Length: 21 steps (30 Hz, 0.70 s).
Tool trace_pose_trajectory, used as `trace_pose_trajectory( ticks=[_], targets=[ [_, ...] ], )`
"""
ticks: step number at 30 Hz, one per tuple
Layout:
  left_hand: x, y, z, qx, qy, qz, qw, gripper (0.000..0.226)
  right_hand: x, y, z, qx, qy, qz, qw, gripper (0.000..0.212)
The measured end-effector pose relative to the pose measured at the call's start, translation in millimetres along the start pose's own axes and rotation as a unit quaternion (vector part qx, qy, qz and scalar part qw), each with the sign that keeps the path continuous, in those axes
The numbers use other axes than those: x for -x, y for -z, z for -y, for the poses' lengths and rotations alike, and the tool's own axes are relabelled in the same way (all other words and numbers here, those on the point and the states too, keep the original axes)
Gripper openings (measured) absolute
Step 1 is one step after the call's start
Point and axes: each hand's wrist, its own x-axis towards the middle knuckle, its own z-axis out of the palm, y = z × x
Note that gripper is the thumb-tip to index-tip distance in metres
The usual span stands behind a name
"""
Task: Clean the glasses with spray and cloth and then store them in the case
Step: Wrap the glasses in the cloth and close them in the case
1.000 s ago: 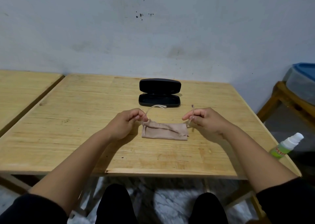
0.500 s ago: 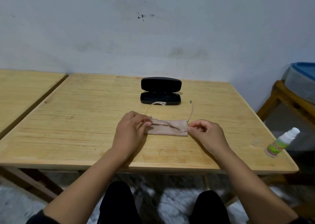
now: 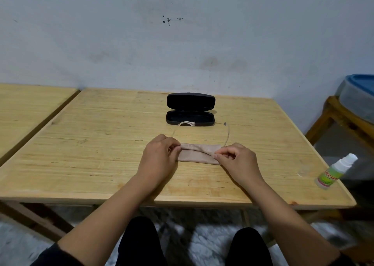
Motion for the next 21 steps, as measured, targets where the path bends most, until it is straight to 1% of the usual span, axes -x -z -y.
trace_pose_trajectory(
  ticks=[1,4,8,11,15,21],
  targets=[
    [0.2,1.4,-0.8,0.008,0.002,-0.002,1.0,0.011,-0.4,0.1,0.1,0.001,0.001,0.002,1.0,0.002],
    [0.7,5.8,-1.4,0.022,0.01,-0.008,1.0,0.011,-2.1,-0.9,-0.5,0.011,0.005,0.007,1.0,0.008],
    [1.3,9.8,-0.3,0.032,0.011,-0.012,0.999,0.01,-1.0,-3.4,0.2,0.004,0.012,0.009,1.0,0.002],
    [3.1,12.9,0.8,0.033,0.012,-0.006,0.999,0.011,1.9,-4.4,-0.3,0.007,0.02,0.021,1.0,0.012],
    [4.3,16.5,1.5,0.031,0.009,0.001,0.999,0.012,1.0,-5.6,0.4,0.04,0.035,0.01,0.999,0.007],
    [8.9,23.4,4.0,0.038,0.004,0.011,0.999,0.012,1.6,-1.3,4.3,0.028,0.055,-0.003,0.998,0.006]
  ],
)
